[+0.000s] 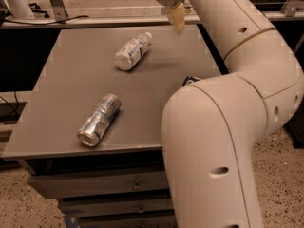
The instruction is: Place blue plastic bottle upright
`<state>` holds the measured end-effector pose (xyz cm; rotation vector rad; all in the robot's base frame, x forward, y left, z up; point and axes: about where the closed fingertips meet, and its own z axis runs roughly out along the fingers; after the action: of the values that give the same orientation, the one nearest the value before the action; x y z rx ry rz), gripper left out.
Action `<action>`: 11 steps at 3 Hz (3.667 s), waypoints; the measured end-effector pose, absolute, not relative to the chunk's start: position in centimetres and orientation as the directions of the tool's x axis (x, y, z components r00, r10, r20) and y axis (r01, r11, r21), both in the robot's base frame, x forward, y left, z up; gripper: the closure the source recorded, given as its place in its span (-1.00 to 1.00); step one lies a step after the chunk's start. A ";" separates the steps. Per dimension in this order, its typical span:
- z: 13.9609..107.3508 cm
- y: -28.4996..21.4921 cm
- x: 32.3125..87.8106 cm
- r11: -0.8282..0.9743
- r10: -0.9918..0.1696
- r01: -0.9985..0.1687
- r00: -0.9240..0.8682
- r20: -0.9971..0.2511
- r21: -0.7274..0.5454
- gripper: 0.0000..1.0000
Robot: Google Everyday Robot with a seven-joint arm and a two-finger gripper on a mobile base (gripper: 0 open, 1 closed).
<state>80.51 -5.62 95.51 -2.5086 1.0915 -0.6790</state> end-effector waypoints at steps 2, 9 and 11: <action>91.5 -2.4 81.0 -0.692 -0.714 -0.604 0.651 0.256 -0.395 -1.00; 84.6 0.4 79.9 -0.752 -0.658 -0.638 0.716 0.235 -0.165 -0.21; 88.6 4.4 78.3 -0.760 -0.646 -0.598 0.738 0.197 -0.252 0.72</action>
Offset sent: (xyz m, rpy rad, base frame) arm 0.0081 0.0482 -0.0520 -0.0380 0.1407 0.0750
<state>78.26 4.37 88.58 -2.7655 0.9985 -0.4086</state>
